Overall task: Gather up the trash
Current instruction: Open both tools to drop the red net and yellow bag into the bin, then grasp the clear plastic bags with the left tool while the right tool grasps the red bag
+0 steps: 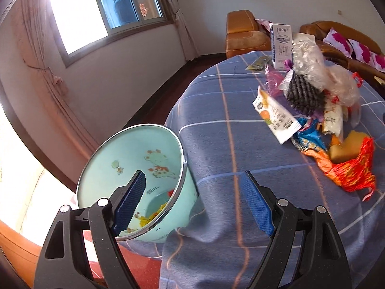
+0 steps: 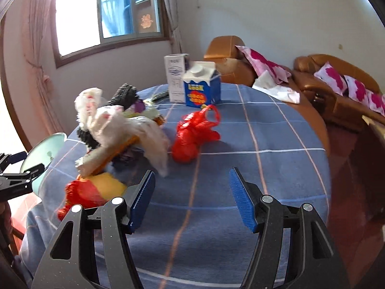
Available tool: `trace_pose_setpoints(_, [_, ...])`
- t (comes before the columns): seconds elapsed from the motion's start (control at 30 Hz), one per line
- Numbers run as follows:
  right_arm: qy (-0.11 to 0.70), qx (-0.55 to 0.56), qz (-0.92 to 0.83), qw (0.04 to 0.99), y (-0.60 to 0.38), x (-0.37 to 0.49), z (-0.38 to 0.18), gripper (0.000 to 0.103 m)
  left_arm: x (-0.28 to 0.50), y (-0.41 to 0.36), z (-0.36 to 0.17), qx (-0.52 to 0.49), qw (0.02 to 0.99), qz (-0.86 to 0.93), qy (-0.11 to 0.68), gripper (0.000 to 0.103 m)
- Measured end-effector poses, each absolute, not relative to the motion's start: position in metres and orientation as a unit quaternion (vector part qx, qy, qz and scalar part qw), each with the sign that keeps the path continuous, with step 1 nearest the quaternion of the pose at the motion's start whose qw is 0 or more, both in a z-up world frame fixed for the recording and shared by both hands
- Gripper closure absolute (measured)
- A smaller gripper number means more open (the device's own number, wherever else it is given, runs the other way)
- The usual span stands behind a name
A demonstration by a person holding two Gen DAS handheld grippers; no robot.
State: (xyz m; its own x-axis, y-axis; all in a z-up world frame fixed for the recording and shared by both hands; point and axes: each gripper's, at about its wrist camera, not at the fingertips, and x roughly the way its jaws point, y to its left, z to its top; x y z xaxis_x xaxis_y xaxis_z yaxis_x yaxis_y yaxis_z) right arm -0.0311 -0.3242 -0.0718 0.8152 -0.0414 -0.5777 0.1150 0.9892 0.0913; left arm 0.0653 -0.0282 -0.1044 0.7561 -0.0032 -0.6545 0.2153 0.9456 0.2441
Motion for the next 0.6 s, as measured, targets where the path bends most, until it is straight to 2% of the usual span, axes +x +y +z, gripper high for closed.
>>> trace_pose_setpoints(0.43, [0.289,0.098,-0.129,0.944,-0.403,-0.039,-0.073,0.039,0.077,-0.099,-0.056,0.162,0.935,-0.127,0.287,0.023])
trace_pose_setpoints(0.6, [0.289,0.114,-0.151,0.938,-0.434,-0.049,-0.078,0.035,0.079,-0.132,-0.044,0.162,0.936,-0.162,0.265,0.023])
